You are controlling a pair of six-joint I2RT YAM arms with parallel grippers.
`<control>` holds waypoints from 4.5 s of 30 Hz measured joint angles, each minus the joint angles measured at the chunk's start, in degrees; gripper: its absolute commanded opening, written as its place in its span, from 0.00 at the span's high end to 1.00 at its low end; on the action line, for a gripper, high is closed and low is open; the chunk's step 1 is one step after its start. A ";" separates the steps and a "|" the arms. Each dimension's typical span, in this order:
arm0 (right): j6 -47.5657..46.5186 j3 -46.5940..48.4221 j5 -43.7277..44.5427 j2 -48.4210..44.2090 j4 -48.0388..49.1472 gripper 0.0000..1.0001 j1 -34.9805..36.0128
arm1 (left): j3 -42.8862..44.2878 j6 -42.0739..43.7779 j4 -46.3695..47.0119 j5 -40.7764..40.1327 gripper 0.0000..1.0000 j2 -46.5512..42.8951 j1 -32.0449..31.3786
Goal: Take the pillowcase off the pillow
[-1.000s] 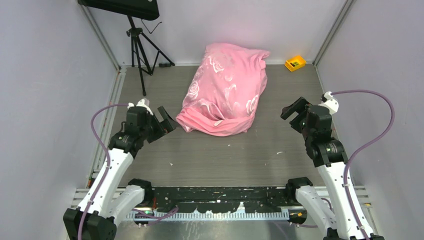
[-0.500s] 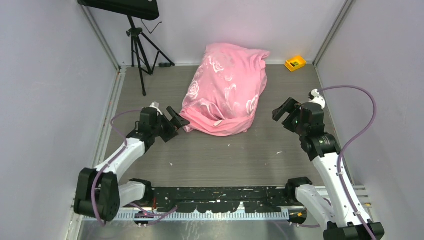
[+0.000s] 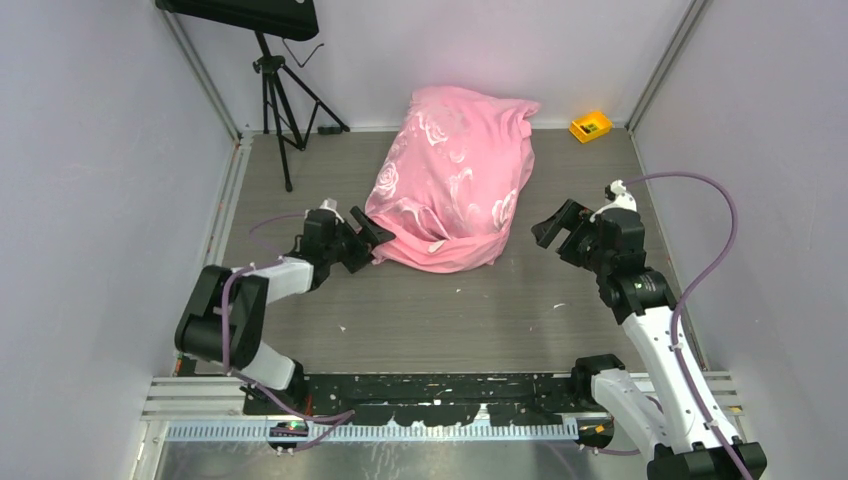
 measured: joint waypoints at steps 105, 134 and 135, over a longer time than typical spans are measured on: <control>2.08 4.70 -7.21 2.43 12.15 1.00 13.14 | 13.94 -4.83 1.03 30.56 0.53 5.62 11.65; 5.95 2.47 -1.38 4.20 18.08 0.99 13.14 | -10.14 -4.72 -26.38 28.28 0.19 -31.98 22.84; 5.90 2.49 -1.25 4.22 18.08 0.99 13.14 | -10.69 -5.07 -26.69 27.41 0.22 -34.40 21.42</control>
